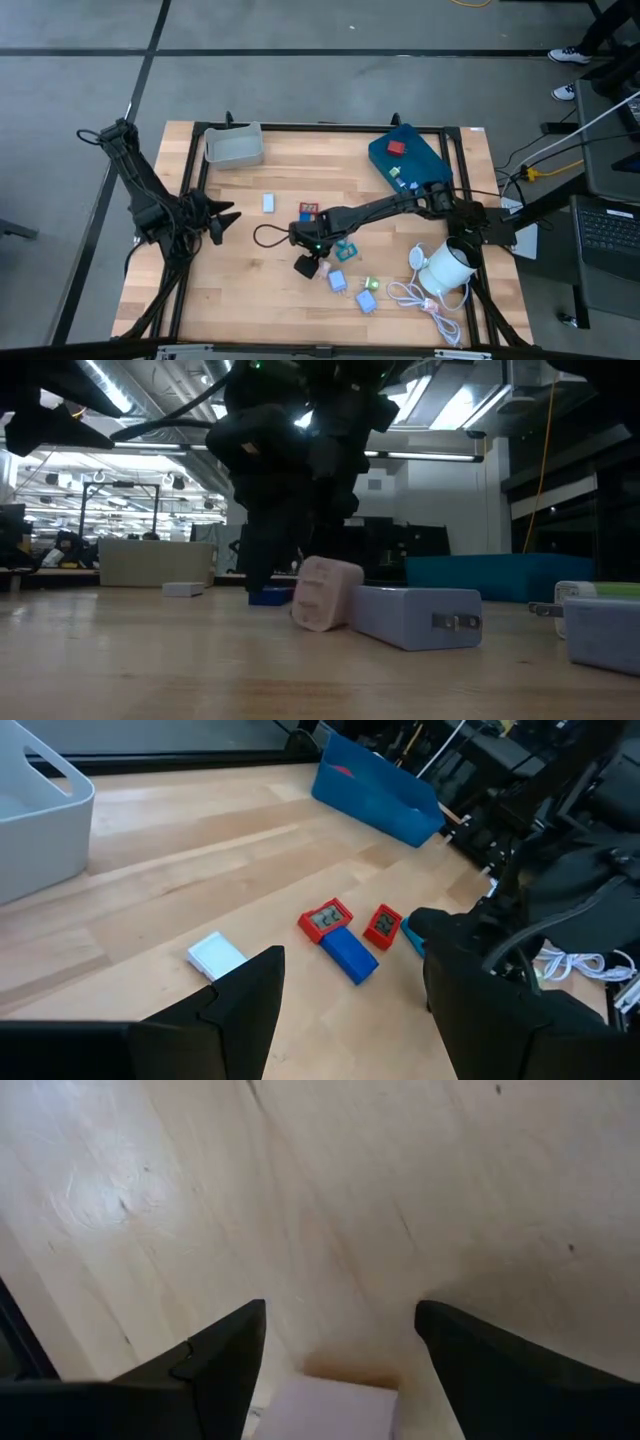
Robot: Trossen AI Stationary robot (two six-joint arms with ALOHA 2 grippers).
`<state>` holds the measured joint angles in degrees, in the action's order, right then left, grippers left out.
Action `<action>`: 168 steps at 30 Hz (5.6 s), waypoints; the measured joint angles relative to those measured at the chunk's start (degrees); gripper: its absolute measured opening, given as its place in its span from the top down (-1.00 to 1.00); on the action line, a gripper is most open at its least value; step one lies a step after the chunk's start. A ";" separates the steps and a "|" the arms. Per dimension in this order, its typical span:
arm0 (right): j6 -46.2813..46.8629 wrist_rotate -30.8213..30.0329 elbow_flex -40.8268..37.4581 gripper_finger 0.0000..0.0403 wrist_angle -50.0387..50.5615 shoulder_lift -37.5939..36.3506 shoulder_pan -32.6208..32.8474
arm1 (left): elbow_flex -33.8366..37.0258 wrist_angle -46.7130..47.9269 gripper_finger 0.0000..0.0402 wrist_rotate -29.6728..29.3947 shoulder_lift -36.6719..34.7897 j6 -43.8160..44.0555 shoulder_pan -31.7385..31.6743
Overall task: Pick & Place Office items
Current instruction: Put the pink charger adapter into the blue bin
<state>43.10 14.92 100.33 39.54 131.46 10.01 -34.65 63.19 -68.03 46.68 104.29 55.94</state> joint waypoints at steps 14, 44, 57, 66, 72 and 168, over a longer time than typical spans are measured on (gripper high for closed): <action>-7.97 -2.14 5.72 -0.37 -5.85 0.04 -5.39 | 0.00 1.13 -0.17 -0.94 -0.88 0.02 0.00; -73.86 -4.83 17.00 -0.37 11.66 1.65 2.54 | -0.04 1.35 -0.17 3.51 -0.84 0.82 -3.98; -73.82 -5.49 16.90 -0.37 11.44 6.10 2.93 | -0.07 1.32 -0.17 5.16 -0.85 1.05 -3.93; -73.75 -4.86 16.90 -0.37 11.65 6.10 1.16 | -0.07 1.34 -0.17 6.27 -0.84 0.58 -3.93; -73.53 -3.48 16.34 -0.37 11.44 6.08 0.76 | -0.07 1.35 -0.17 6.47 -0.84 0.09 -3.93; 3.05 -39.24 -68.11 0.03 -18.15 -66.77 -40.96 | -0.07 1.35 -0.17 0.34 -0.84 5.12 -3.93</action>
<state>46.15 -24.32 32.23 21.39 64.69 -30.96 -34.72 64.53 -67.69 45.84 109.40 52.01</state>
